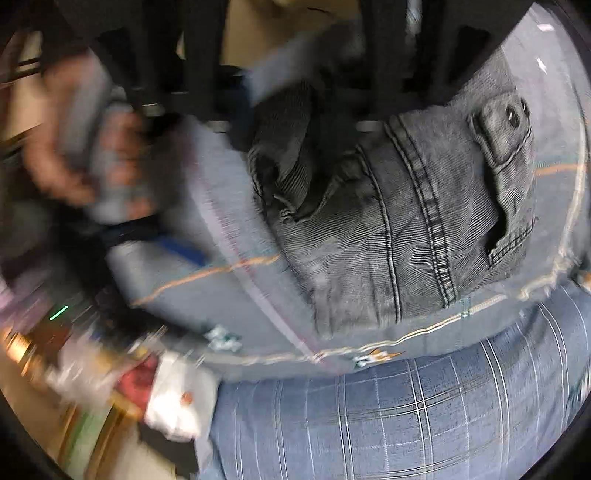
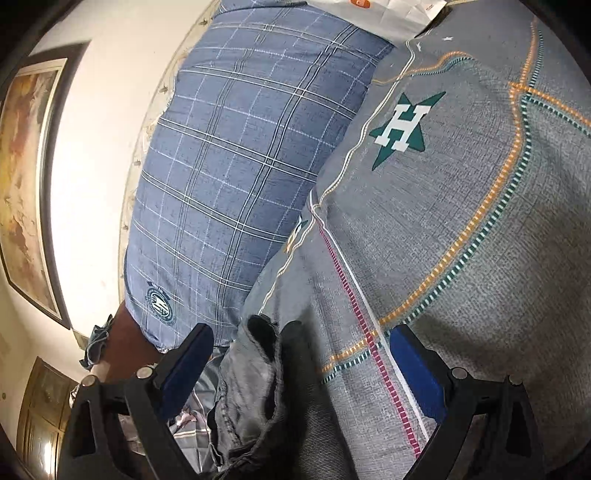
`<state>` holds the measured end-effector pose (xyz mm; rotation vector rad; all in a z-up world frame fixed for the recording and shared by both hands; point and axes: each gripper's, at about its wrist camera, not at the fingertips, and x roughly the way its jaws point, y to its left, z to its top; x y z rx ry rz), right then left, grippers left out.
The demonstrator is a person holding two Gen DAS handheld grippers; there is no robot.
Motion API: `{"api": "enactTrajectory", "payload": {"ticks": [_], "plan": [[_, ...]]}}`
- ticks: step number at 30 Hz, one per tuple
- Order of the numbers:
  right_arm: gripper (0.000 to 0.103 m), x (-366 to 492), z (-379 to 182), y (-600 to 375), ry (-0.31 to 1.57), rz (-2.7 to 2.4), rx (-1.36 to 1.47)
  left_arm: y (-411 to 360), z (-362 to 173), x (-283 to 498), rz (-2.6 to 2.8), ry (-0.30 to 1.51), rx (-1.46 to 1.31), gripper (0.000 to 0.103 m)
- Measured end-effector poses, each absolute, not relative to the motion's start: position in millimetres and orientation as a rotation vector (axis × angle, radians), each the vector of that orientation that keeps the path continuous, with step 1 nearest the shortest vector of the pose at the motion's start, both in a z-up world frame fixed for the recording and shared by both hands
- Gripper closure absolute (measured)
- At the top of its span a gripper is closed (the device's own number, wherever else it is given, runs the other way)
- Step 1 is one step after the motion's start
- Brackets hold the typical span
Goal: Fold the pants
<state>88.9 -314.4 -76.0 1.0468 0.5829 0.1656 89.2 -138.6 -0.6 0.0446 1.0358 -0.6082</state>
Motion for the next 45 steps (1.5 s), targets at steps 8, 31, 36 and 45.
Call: {"api": "enactTrajectory", "payload": {"ticks": [8,31,36,45], "plan": [[0.005,80.1,-42.9,-275.0,0.591,0.258,0.884,-1.9,44.4,76.7,-0.276,0.815,-0.15,0.023],[0.021,67.1,-94.3,-192.8,0.914,0.374,1.021,6.5,-46.8,104.6,-0.225,0.997,-0.149,0.022],[0.048,75.8,-110.6,-197.1,0.962,0.317,1.053,7.2,-49.2,104.6,-0.243,0.996,-0.151,0.019],[0.098,83.4,-92.3,-197.3,0.957,0.27,0.923,10.1,-58.8,103.4,-0.237,0.983,-0.16,0.012]]}}
